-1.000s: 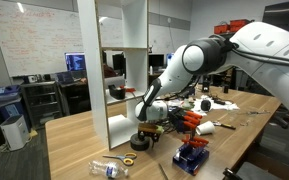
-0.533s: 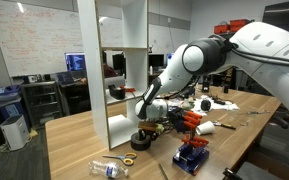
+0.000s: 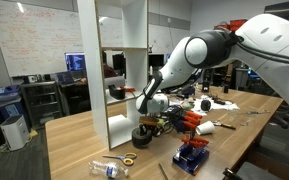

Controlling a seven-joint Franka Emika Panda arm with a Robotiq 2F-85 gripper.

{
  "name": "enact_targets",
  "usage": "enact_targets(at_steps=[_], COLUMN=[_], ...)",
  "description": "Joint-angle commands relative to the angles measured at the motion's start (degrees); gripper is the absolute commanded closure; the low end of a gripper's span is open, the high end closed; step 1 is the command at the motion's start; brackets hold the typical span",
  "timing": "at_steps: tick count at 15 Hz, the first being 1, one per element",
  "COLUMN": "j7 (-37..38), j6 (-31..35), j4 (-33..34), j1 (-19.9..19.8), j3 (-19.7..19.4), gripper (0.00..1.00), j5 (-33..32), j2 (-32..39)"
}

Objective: Put the black tape on the first top shelf

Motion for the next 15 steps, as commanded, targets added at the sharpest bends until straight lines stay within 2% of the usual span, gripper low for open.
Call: enact_targets(at_steps=[1, 9, 15], j7=[-0.30, 2.98, 8.59], j6=[-3.40, -12.80, -16.61], j4=[-9.39, -26.43, -33.34], j1=[2.00, 5.06, 3.59], j3=[-2.11, -5.09, -3.38], gripper=[0.86, 0.86, 0.86], j5=[-1.75, -11.35, -20.31], j2=[-10.74, -31.95, -48.54])
